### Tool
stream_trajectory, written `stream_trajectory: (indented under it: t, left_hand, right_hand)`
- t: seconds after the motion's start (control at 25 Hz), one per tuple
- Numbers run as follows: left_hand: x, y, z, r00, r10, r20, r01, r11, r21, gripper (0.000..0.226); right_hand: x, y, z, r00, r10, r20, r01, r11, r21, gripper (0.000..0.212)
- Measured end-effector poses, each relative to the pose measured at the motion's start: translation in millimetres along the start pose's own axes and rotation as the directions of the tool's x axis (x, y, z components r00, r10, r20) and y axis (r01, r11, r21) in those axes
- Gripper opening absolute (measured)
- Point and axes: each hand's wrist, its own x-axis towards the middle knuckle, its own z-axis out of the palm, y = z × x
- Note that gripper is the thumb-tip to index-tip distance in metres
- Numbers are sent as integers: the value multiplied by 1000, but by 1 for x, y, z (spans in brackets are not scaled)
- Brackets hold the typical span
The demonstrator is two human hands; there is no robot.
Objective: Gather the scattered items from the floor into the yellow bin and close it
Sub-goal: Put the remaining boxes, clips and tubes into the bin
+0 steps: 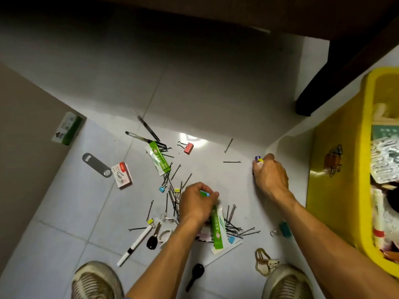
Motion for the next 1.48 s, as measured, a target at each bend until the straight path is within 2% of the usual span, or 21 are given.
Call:
stream_trajectory:
  t: [0.16,0.2,0.32,0.4,0.52,0.6,0.68,0.76,0.8,0.84,0.88,0.96,1.08,1.12,1.16,1.24,1.32,1.36,1.4,1.44,1.48]
  left_hand:
    - [38,19,-32,951,96,-295,-74,994,86,7]
    - [48,21,-40,934,105,-342,-77,992,96,7]
    - [68,13,-55,891,116,-439,-55,987,149,22]
    - [82,7,-72,863,74,-501,0,989,145,33]
    - [99,1,-96,882,3,-471,77,985,151,43]
    - [98,-5,-95,918,33,-395,11,994,109,39]
    - [89,-17,-96,901,95,-423,-85,995,41,29]
    - [81,-24,-112,805,165,-570,-108,985,133,19]
    - [83,-28,-123,764,194,-615,-78,974,211,21]
    - [83,-34,-133,759,195,-621,-16,959,282,27]
    - [83,-41,-142,777,174,-605,43,944,327,33]
    - [85,-50,-149,819,139,-557,100,921,377,39]
    - [90,-62,-155,820,94,-564,114,939,323,40]
    - [89,-65,-158,821,76,-566,116,948,296,38]
    - [88,-68,-162,823,48,-566,127,956,266,35]
    - [83,-73,-169,829,-30,-558,157,971,181,28]
    - [70,-78,-171,818,-153,-554,176,984,-12,30]
    - [60,-81,-172,804,-215,-554,167,977,-136,30]
    - [47,-87,-173,797,-270,-541,135,952,-275,30]
    - [33,-93,-173,801,-327,-501,94,896,-434,29]
    - [18,-100,-174,815,-378,-439,67,814,-577,27]
  right_hand:
    - [-28,12,-6,991,-36,-128,46,996,78,23]
    - [-38,18,-4,993,-34,-114,41,998,57,23]
    - [-62,28,10,996,-45,79,49,998,-43,22]
    - [-62,21,16,990,-94,109,103,991,-85,19]
    - [-54,8,13,984,-107,141,125,984,-130,17]
    - [-51,7,11,984,-43,172,66,989,-131,21]
    - [-59,5,17,969,-46,242,60,997,-50,26]
    - [-75,-10,22,900,-110,421,-25,953,303,26]
    - [-83,-17,24,835,-168,524,-123,872,475,23]
    - [-96,-23,26,749,-242,616,-223,784,579,20]
    - [-107,-28,28,672,-303,676,-306,717,626,17]
    - [-123,-31,30,568,-354,743,-435,637,636,17]
    - [-138,-30,30,454,-384,804,-625,506,595,25]
    - [-140,-31,28,424,-402,811,-654,483,581,26]
    - [-144,-35,26,400,-413,818,-644,508,572,23]
    - [-157,-49,32,378,-406,832,-469,690,551,21]
    - [-174,-64,48,459,-389,799,-20,894,447,26]
    - [-184,-71,60,488,-439,754,262,898,353,25]
    - [-195,-76,75,466,-523,713,515,816,262,21]
    - [-205,-80,88,435,-601,671,696,697,173,20]
    - [-214,-83,101,410,-664,625,802,589,99,20]
